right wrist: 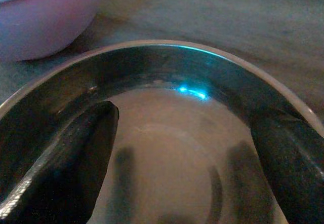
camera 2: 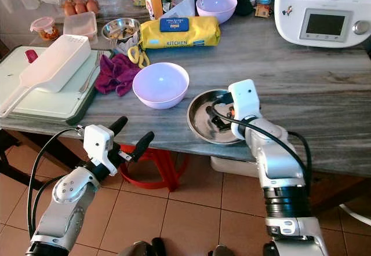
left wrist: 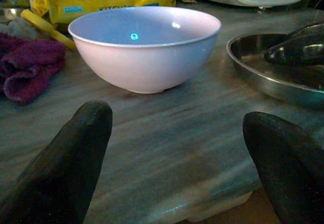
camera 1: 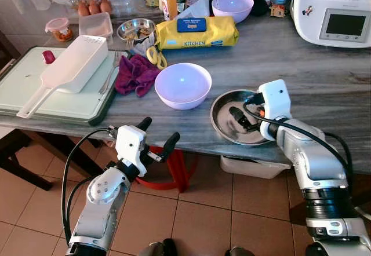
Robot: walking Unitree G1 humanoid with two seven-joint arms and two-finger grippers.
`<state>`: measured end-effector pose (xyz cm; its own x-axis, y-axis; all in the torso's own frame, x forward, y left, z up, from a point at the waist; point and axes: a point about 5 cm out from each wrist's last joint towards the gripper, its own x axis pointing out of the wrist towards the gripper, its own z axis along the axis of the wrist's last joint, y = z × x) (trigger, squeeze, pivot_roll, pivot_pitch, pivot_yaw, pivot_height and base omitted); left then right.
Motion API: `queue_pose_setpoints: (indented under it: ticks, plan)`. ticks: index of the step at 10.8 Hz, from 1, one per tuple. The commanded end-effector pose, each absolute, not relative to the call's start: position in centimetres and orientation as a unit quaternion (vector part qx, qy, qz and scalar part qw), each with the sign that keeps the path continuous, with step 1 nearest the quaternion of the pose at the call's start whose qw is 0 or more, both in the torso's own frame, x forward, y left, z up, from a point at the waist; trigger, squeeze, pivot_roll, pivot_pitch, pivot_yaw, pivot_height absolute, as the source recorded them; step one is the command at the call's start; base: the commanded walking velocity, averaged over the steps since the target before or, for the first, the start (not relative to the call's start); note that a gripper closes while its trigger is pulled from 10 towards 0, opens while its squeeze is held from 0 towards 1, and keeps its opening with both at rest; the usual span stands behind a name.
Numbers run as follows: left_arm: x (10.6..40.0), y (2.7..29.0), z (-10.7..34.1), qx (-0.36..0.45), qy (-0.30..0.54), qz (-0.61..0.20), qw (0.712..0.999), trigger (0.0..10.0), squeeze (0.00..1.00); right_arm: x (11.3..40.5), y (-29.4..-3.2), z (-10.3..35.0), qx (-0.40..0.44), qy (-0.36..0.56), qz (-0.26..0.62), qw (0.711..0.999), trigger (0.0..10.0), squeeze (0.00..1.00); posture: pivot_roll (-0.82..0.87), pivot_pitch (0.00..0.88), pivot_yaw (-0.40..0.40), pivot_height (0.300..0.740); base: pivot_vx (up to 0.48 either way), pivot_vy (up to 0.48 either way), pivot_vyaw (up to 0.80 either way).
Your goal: Setting the table
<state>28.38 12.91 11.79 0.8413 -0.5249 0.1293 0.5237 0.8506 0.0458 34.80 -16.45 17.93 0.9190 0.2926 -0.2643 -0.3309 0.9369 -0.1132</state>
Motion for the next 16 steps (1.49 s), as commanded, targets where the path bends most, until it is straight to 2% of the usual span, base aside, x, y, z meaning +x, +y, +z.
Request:
queue_pose_setpoints:
  ticks: [1, 2, 6, 16]
  plan:
    - [28.2, 13.2, 11.9, 0.007, -0.068, -0.271, 0.96, 10.0, 0.0, 35.1, -15.6, 18.0, -0.07, 0.127, 0.176, 0.974, 10.0, 0.03, -0.16, 0.19, 0.098, 0.74, 0.0, 0.0, 0.0]
    - [28.2, 13.2, 11.9, 0.006, -0.068, -0.27, 0.961, 10.0, 0.0, 35.5, -15.1, 17.9, -0.054, 0.135, 0.181, 0.973, 10.0, 0.0, -0.16, 0.19, 0.098, 0.74, 0.0, 0.0, 0.0]
    - [28.1, 13.1, 11.9, 0.005, -0.068, -0.266, 0.962, 10.0, 0.0, 36.3, -13.7, 17.6, -0.035, 0.144, 0.195, 0.97, 10.0, 0.0, -0.14, 0.196, 0.092, 0.74, 0.0, 0.0, 0.0]
    - [28.0, 13.1, 11.9, 0.004, -0.068, -0.262, 0.963, 10.0, 0.0, 38.2, -12.0, 17.9, -0.017, 0.126, 0.198, 0.972, 10.0, 0.0, -0.13, 0.201, 0.093, 0.74, 0.0, 0.0, 0.0]
